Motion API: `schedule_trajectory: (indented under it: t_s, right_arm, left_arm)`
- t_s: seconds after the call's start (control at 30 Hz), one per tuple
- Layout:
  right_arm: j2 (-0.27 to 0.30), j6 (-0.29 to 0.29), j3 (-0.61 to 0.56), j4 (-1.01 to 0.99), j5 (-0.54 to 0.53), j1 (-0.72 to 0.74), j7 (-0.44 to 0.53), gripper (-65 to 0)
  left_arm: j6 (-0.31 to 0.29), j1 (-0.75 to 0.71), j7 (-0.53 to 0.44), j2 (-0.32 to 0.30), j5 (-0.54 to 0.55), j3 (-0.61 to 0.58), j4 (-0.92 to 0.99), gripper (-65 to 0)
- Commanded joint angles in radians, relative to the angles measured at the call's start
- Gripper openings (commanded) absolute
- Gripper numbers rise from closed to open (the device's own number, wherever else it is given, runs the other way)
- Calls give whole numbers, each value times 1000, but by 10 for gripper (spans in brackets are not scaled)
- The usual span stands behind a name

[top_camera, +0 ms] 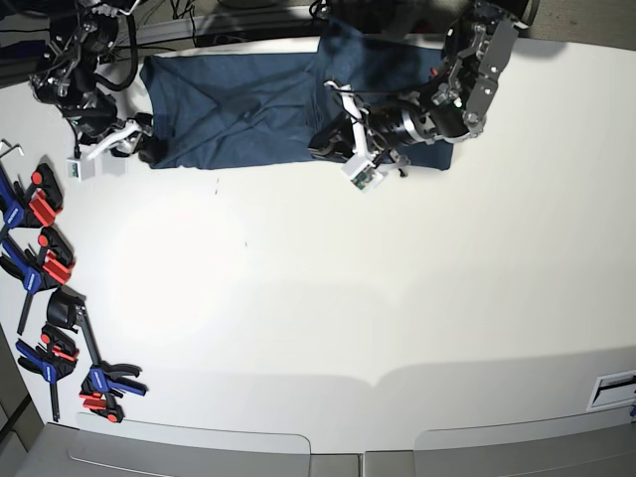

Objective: Fold the T-shirt properly
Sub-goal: 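Release the left gripper and regrasp the folded end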

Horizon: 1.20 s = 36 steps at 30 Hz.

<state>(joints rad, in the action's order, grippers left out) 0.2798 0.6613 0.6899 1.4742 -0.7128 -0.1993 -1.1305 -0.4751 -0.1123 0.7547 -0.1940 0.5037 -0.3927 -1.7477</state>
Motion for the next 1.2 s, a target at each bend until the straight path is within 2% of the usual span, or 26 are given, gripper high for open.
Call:
schedule_trajectory:
  t_s: [0.0, 0.1, 0.37, 0.47, 0.73, 0.8, 0.93, 1.0, 1.17]
  right_arm:
    - [17, 17, 5, -13, -49, 8, -11, -260]
    - [17, 37, 5, -98, -152, 8, -88, -260]
    - [16, 37, 3, -253, -404, 8, -262, -260]
    - [16, 37, 3, -254, -478, 8, -266, -260]
    - [17, 37, 3, -254, -503, 8, -266, -263]
    - [17, 37, 3, -254, -503, 8, -266, -321]
    - [17, 37, 3, -254, -503, 8, -266, -549]
    - [17, 37, 4, -253, -503, 12, -266, -641]
    - [17, 37, 4, -253, -504, 25, -266, -650]
  left_arm:
    - [-8, 10, -31, 5, 16, 1, -18, -650]
    - [-8, 10, -31, 5, 16, 1, -18, -650]
    - [-8, 10, -31, 5, 16, 1, -18, -650]
    - [-8, 10, -31, 5, 16, 1, -18, -650]
    - [-7, 10, -27, 4, -18, 1, -18, -650]
    - [-7, 10, -21, 4, -18, 1, -19, -650]
    - [-7, 10, -12, -13, -17, 5, -21, -650]
    - [-7, 7, -3, -18, -13, 29, -22, -650]
    - [-3, -20, 26, -26, 47, 171, -47, -650]
